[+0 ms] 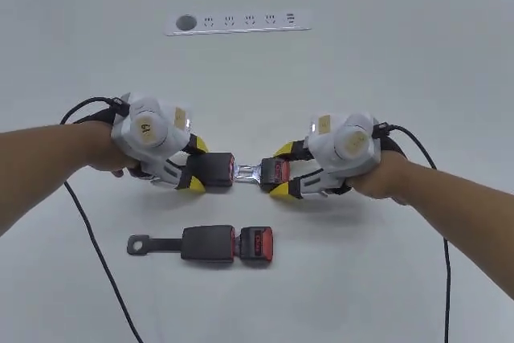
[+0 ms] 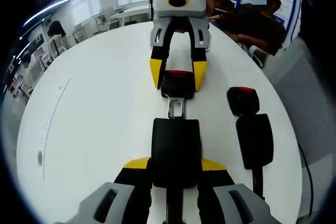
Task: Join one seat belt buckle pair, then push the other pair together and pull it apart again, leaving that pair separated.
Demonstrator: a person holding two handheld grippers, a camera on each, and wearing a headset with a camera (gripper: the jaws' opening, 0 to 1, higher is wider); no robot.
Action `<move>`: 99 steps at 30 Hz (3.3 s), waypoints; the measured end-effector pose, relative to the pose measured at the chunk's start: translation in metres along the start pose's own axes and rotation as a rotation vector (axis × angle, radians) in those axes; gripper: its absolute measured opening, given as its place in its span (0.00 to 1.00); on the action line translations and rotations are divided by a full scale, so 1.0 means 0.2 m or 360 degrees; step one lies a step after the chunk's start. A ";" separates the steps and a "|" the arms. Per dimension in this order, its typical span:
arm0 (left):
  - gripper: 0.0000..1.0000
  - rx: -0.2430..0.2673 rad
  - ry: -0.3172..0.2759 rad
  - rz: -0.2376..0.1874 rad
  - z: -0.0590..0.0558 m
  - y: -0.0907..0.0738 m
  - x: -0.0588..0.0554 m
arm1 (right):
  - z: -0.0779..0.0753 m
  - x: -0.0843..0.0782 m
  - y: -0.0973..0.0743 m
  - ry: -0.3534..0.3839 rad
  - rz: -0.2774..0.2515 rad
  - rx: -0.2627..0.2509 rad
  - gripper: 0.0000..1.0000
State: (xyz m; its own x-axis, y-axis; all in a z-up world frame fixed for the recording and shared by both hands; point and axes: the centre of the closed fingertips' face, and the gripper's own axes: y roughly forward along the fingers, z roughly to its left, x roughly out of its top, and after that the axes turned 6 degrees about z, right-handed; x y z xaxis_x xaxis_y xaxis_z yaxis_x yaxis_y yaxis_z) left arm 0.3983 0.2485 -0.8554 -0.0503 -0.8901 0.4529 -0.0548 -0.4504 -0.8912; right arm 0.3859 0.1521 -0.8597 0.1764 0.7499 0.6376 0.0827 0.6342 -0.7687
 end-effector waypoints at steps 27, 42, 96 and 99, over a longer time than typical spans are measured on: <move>0.34 -0.0011 -0.0006 0.0019 0.01 0.00 -0.01 | -0.03 -0.29 -0.28 0.0080 0.0080 -0.0044 0.35; 0.34 -0.0020 0.0001 0.0030 0.00 0.01 -0.01 | -0.03 -0.37 -0.34 0.0128 0.0085 -0.0065 0.36; 0.90 0.0695 -0.1179 -0.0791 -0.32 -0.55 -0.04 | 0.18 -0.05 -0.50 0.0719 -0.0464 -0.0915 0.97; 0.93 0.0732 -0.1189 -0.0838 -0.37 -0.60 -0.06 | 0.25 -0.02 -0.50 0.0721 -0.0474 -0.0919 0.97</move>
State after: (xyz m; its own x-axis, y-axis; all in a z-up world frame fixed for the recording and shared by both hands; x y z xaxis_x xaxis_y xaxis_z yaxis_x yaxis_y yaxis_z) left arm 0.3312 0.3190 -0.7515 0.5127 -0.3169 0.7980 0.5056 -0.6397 -0.5789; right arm 0.3278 0.0945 -0.7828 0.4390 0.3355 0.8335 0.6630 0.5051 -0.5525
